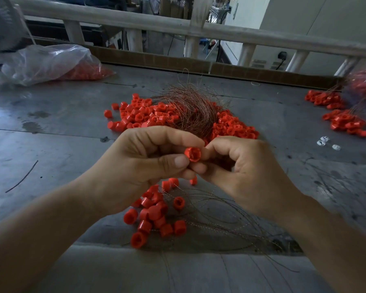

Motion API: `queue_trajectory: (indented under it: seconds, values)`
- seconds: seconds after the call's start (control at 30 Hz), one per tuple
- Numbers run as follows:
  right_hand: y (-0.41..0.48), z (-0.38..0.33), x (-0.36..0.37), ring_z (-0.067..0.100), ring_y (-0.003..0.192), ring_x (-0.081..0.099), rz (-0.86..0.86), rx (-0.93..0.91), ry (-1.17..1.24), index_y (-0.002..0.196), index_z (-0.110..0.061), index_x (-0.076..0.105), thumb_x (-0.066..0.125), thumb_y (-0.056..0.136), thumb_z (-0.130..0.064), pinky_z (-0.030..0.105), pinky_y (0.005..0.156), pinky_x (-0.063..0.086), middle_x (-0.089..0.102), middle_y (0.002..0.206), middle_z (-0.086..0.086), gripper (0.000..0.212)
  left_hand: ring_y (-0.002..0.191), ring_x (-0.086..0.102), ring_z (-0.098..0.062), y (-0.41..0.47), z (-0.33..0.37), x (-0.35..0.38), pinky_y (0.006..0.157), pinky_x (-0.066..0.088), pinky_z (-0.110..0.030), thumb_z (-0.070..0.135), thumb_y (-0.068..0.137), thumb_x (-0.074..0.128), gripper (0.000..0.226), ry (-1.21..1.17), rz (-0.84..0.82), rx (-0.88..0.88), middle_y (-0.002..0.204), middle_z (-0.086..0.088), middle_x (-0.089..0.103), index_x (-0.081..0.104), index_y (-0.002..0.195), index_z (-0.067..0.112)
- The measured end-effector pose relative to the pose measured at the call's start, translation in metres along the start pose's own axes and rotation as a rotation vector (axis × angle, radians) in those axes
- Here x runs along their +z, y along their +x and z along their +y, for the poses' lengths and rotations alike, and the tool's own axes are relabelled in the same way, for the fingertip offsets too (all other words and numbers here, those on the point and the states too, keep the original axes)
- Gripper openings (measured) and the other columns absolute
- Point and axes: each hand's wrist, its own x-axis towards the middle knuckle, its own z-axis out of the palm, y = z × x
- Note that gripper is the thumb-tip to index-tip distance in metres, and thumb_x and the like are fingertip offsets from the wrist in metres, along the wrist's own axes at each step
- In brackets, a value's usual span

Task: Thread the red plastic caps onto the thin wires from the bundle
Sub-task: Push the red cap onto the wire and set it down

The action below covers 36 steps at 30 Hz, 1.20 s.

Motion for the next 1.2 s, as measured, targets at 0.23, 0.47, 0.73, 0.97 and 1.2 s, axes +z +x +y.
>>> queue_trajectory:
  seconds: [0.23, 0.47, 0.73, 0.97, 1.2]
  values:
    - [0.011, 0.013, -0.035, 0.004, 0.041, 0.045, 0.048, 0.154, -0.042, 0.063, -0.016, 0.066, 0.052, 0.067, -0.056, 0.016, 0.042, 0.035, 0.059, 0.054, 0.007, 0.043, 0.075, 0.070, -0.014, 0.001, -0.001, -0.003, 0.064, 0.054, -0.017, 0.010, 0.062, 0.064, 0.025, -0.031, 0.099, -0.070, 0.081, -0.005, 0.073, 0.075, 0.084, 0.014]
    - [0.016, 0.053, -0.038, -0.003, 0.052, 0.052, 0.074, 0.327, -0.317, 0.064, -0.030, 0.060, 0.069, 0.080, -0.022, 0.008, 0.053, 0.037, 0.058, 0.058, -0.014, 0.020, 0.076, 0.071, -0.016, 0.002, -0.002, -0.001, 0.064, 0.054, -0.017, 0.002, 0.061, 0.075, 0.023, -0.032, 0.117, -0.152, 0.080, -0.008, 0.073, 0.075, 0.081, 0.015]
    - [0.018, 0.069, -0.028, 0.004, 0.065, 0.047, 0.055, 0.323, -0.524, 0.082, -0.021, 0.067, 0.070, 0.077, -0.020, 0.023, 0.065, 0.036, 0.049, 0.070, -0.014, 0.006, 0.076, 0.071, -0.016, 0.001, -0.003, 0.001, 0.063, 0.054, -0.018, 0.000, 0.065, 0.057, 0.027, -0.030, 0.135, -0.166, 0.080, -0.008, 0.073, 0.075, 0.080, 0.014]
    - [0.021, 0.072, -0.025, 0.011, 0.075, 0.050, 0.065, 0.322, -0.549, 0.072, -0.021, 0.058, 0.065, 0.080, -0.016, 0.026, 0.068, 0.038, 0.052, 0.079, -0.009, 0.012, 0.076, 0.071, -0.017, 0.002, -0.002, 0.001, 0.063, 0.054, -0.018, 0.001, 0.066, 0.065, 0.022, -0.026, 0.124, -0.172, 0.081, -0.010, 0.073, 0.075, 0.081, 0.014]
    - [0.019, 0.075, -0.022, 0.006, 0.071, 0.047, 0.012, 0.302, -0.563, 0.091, -0.020, 0.067, 0.070, 0.077, -0.018, 0.025, 0.069, 0.040, 0.050, 0.078, -0.011, 0.014, 0.077, 0.071, -0.016, 0.000, -0.003, 0.000, 0.063, 0.054, -0.017, 0.002, 0.066, 0.065, 0.023, -0.026, 0.111, -0.172, 0.082, -0.010, 0.073, 0.075, 0.081, 0.016]
